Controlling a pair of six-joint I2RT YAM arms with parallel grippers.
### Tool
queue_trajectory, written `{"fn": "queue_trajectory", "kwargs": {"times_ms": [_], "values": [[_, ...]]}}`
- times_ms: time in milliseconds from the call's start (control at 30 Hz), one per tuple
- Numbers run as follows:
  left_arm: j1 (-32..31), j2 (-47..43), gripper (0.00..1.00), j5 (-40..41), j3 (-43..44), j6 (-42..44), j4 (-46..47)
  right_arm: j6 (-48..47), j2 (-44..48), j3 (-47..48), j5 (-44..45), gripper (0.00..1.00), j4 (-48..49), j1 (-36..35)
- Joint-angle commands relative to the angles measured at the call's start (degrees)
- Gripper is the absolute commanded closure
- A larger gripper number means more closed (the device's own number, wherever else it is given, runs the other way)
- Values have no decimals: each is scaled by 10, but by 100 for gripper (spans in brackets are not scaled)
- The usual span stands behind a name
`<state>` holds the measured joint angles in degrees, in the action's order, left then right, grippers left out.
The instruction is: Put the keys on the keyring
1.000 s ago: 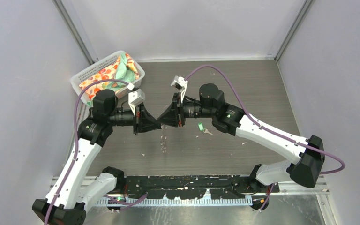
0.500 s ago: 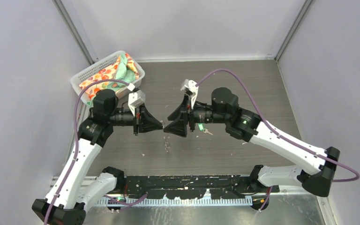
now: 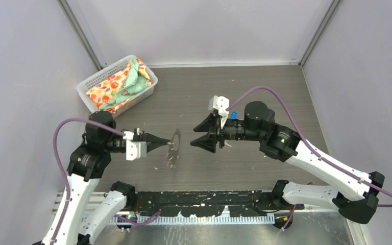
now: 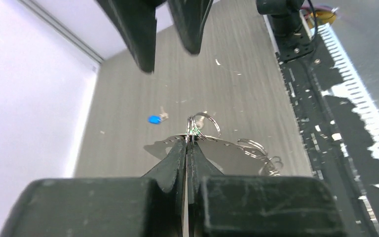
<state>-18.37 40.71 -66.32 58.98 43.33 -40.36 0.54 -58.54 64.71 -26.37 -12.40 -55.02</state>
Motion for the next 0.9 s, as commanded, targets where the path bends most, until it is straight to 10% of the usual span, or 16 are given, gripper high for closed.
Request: {"fn": "queue_trajectory", "kwargs": {"times_ms": [0, 200, 533, 867], "values": [[-3, -13, 100, -23, 4, 155, -5, -37, -17, 9, 12, 47, 15, -1], [-3, 12, 100, -39, 23, 108, -15, -62, -31, 22, 40, 57, 37, -25], [-3, 44, 100, -79, -3, -309, 201, -90, -64, 45, 72, 64, 71, -70], [-3, 49, 100, -105, -3, -318, 177, -98, -53, 72, 79, 67, 57, -70]]}}
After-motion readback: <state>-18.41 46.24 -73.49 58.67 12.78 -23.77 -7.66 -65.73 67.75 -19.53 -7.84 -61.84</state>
